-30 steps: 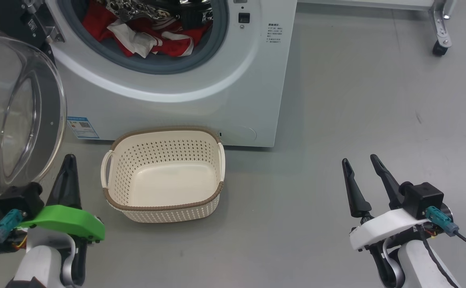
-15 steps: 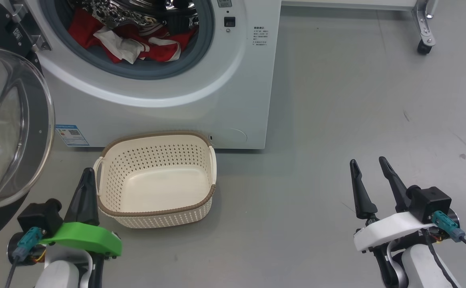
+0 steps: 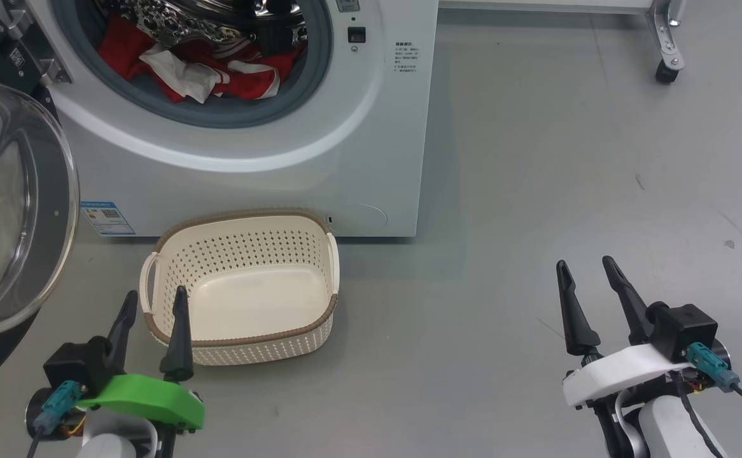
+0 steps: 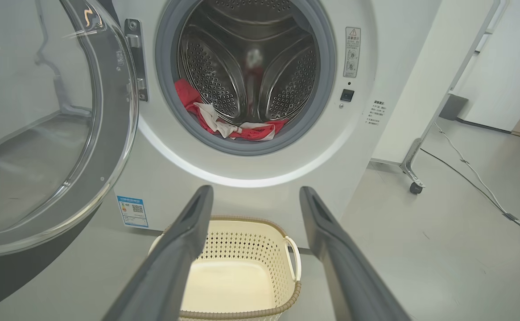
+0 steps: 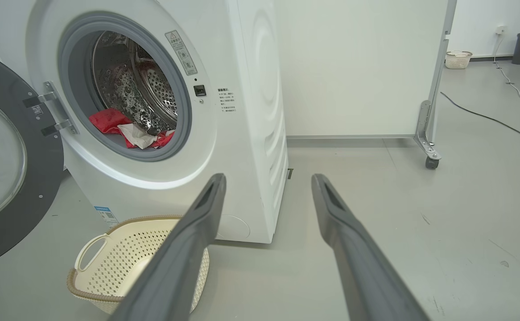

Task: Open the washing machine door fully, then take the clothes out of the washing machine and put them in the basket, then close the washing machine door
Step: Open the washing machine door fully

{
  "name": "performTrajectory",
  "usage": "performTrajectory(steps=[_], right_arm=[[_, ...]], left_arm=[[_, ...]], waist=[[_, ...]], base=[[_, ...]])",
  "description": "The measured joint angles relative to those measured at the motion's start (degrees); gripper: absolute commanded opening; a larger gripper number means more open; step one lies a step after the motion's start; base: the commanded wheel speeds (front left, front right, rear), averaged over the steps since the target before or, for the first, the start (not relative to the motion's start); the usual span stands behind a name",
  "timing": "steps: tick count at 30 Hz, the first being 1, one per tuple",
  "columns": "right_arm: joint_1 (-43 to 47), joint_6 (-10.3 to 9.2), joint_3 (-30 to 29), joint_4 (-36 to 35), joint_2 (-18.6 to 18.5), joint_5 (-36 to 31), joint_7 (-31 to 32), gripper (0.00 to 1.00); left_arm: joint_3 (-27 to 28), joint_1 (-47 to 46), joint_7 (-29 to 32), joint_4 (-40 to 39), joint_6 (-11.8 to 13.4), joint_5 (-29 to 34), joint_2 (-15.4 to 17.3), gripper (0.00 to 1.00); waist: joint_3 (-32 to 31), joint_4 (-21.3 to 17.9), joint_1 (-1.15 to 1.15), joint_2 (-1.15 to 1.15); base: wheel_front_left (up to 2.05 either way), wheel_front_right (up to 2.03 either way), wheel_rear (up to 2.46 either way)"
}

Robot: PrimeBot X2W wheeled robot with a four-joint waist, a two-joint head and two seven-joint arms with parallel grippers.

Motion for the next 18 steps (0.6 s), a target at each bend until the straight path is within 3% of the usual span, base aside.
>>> performTrajectory(steps=[18], right_arm=[[0.2, 0.00, -0.3, -0.2, 0.2, -0.1, 0.0, 1.00]], left_arm=[[-0.4, 0.9, -1.0, -0.5, -0.5, 0.3, 0.0, 1.00]], waist=[[0.2, -0.1, 0.00, 0.00]], base=[[0.00, 0.00, 0.00]])
